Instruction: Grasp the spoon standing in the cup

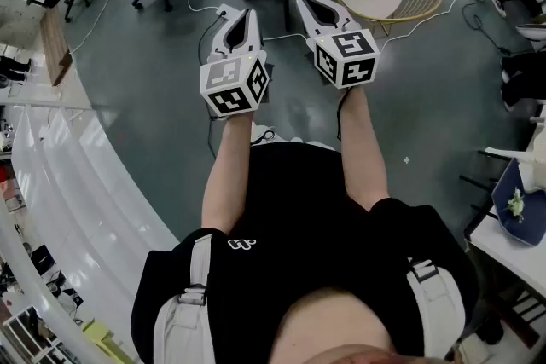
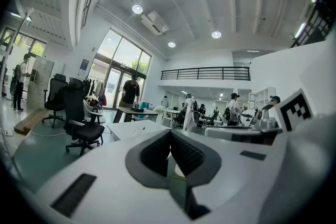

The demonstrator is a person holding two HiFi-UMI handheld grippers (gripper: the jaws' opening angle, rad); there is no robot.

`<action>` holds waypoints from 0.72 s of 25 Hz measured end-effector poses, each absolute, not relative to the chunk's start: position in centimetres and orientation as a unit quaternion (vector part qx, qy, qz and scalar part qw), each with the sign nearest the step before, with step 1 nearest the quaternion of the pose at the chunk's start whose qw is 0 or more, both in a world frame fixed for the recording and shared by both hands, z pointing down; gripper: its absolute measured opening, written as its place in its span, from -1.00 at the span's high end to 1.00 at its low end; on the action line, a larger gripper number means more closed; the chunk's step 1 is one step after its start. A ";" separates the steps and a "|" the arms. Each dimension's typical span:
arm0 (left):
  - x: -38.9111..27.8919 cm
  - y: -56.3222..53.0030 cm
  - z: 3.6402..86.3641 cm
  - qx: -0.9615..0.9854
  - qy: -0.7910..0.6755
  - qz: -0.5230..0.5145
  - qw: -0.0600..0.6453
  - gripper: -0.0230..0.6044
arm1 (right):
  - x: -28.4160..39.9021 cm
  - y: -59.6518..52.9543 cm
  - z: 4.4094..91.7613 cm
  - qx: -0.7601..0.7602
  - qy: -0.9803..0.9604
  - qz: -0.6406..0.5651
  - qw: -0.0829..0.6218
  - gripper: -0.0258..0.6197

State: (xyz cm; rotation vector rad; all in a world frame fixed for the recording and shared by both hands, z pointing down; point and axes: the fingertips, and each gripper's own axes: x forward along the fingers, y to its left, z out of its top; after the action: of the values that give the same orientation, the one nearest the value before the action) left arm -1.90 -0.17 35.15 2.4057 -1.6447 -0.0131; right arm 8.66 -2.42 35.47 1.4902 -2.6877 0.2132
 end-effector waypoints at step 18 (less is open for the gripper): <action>-3.2 -0.8 36.8 0.823 -0.553 0.001 0.127 0.88 | 8.0 -3.9 36.8 0.509 -0.856 0.088 0.037 0.90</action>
State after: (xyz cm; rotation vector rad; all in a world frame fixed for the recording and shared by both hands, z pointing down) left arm -3.24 -0.83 36.76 2.3952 -1.6102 0.0038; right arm 7.98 -3.89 36.78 1.5609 -2.6270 0.2690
